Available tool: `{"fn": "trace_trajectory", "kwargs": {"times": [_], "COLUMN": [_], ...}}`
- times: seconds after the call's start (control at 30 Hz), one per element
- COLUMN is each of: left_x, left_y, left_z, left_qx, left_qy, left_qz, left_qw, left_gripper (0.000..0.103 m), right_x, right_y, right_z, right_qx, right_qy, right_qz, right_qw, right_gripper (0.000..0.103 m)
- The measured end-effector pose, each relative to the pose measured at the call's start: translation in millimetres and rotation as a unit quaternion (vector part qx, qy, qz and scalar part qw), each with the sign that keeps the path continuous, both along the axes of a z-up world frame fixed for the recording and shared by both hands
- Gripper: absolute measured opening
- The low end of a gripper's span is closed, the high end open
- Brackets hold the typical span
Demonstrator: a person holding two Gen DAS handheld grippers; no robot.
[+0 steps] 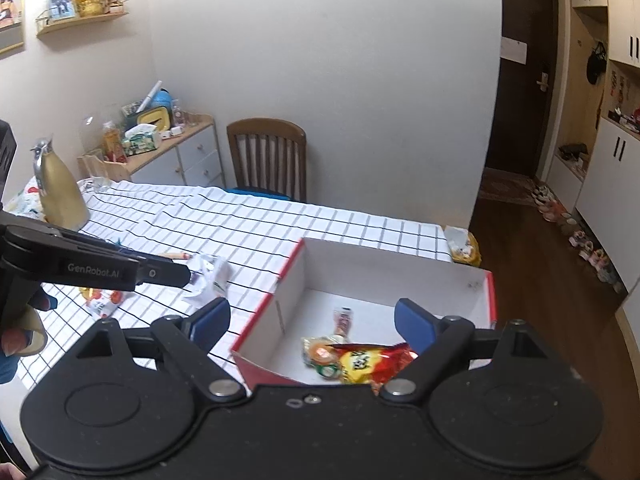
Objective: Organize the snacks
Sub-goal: 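Withdraw both tools from the box back toward the remaining snacks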
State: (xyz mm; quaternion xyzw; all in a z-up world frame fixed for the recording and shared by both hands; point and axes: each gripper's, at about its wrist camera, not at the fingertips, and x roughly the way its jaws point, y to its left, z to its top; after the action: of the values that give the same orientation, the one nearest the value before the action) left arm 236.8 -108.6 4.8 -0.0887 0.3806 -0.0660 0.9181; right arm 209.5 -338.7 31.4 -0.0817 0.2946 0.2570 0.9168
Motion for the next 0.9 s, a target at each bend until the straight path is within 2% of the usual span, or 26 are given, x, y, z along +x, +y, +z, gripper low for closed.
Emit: {"fn": "trace_trajectory", "kwargs": {"times": [0.1, 0.17, 0.2, 0.23, 0.3, 0.4, 0.5, 0.6, 0.73, 0.9], "left_x": [-13, -21, -25, -30, -40, -51, -59, -70, -85, -102], "left_y": [13, 22, 28, 33, 44, 62, 81, 99, 120, 143], "left_z": [2, 3, 3, 4, 6, 8, 9, 8, 5, -5], "left_qx": [0.006, 0.005, 0.003, 0.000, 0.000, -0.001, -0.001, 0.005, 0.016, 0.045], "left_qy": [-0.007, -0.012, -0.016, -0.022, -0.041, -0.047, -0.052, -0.057, -0.066, -0.064], "left_qz": [0.010, 0.018, 0.023, 0.029, 0.046, 0.059, 0.073, 0.082, 0.092, 0.095], "left_qw": [0.9999, 0.9997, 0.9996, 0.9993, 0.9981, 0.9971, 0.9960, 0.9949, 0.9935, 0.9923], "left_gripper": [0.019, 0.029, 0.041, 0.060, 0.076, 0.076, 0.076, 0.076, 0.083, 0.084], "right_x": [-7, -10, -12, -14, -18, -25, -32, -39, -45, -43], "right_y": [10, 18, 22, 26, 35, 50, 67, 83, 107, 133], "right_z": [2, 3, 3, 3, 4, 4, 5, 4, 0, -10], "right_qx": [0.008, 0.012, 0.014, 0.015, 0.019, 0.026, 0.033, 0.042, 0.045, 0.048], "right_qy": [-0.003, -0.003, -0.005, -0.006, -0.008, -0.011, -0.020, -0.024, -0.024, -0.001], "right_qz": [0.010, 0.018, 0.021, 0.026, 0.033, 0.046, 0.059, 0.073, 0.085, 0.085], "right_qw": [1.000, 1.000, 1.000, 1.000, 0.999, 0.999, 0.998, 0.996, 0.995, 0.995], "right_gripper": [0.091, 0.091, 0.091, 0.091, 0.091, 0.094, 0.102, 0.103, 0.103, 0.103]}}
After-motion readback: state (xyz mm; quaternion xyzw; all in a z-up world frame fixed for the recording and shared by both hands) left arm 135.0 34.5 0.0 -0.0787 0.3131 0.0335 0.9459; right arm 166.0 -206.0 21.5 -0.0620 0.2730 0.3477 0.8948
